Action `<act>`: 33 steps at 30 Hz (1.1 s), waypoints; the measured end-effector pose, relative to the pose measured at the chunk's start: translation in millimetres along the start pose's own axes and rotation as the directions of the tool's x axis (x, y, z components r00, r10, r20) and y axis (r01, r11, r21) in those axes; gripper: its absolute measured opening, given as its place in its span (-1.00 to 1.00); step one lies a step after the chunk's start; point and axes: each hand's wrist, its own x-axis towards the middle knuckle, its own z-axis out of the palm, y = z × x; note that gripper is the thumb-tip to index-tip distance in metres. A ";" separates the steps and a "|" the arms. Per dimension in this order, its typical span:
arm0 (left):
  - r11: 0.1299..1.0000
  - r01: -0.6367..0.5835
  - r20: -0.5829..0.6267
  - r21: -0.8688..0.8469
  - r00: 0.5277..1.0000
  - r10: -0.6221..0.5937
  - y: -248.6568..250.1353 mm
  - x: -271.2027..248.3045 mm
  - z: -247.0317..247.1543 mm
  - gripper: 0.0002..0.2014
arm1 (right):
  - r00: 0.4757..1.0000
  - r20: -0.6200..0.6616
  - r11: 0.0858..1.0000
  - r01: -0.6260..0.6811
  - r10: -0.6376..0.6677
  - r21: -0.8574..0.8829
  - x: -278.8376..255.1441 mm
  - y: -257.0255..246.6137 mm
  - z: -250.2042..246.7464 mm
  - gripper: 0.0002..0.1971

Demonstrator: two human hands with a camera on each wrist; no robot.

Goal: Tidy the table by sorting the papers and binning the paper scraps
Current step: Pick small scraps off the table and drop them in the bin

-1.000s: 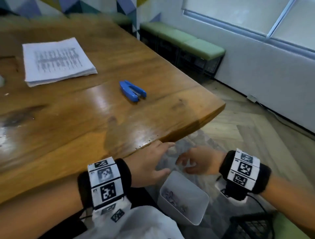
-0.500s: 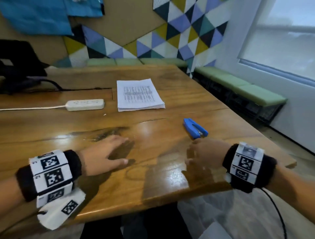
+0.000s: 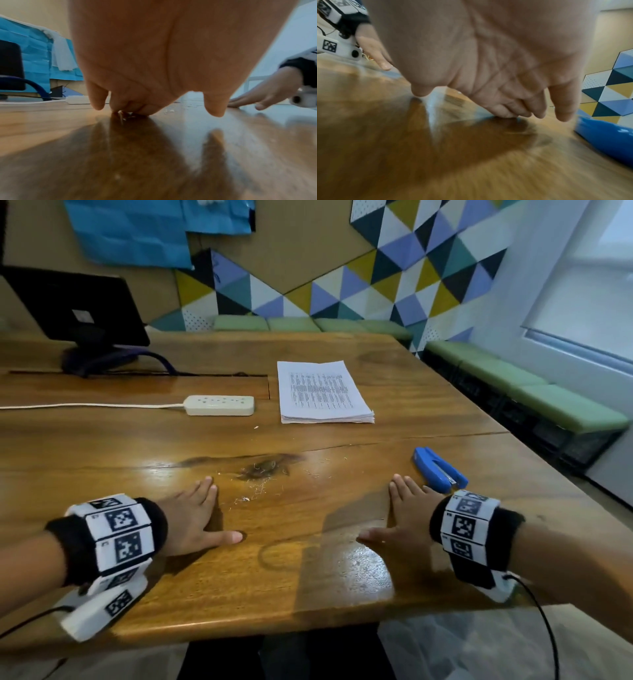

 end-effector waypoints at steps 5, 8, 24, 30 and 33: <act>1.000 -0.025 -0.016 0.001 1.000 0.025 10.3 12.2 -1.1 0.63 | 0.998 -0.049 0.998 0.032 -0.030 0.048 31.7 -34.6 -27.4 0.24; 1.000 -0.010 -0.048 -0.001 0.999 0.010 17.1 21.5 -1.3 0.26 | 0.997 -0.021 0.995 0.077 -0.075 0.057 42.2 -54.2 -45.8 0.20; 0.995 -0.071 -0.116 -0.063 0.991 0.064 -26.9 40.6 -24.7 0.50 | 0.961 -0.057 0.962 0.273 -0.272 0.019 54.7 -51.1 -69.9 0.00; 0.991 0.127 -0.129 -0.035 0.983 -0.131 -30.7 53.9 -2.9 0.26 | 0.973 -0.061 0.975 0.222 -0.221 0.006 60.5 -70.8 -55.5 0.15; 0.991 0.136 -0.158 -0.013 0.978 -0.137 -9.2 59.0 0.3 0.12 | 0.963 -0.056 0.964 0.265 -0.265 -0.002 64.4 -91.5 -55.0 0.15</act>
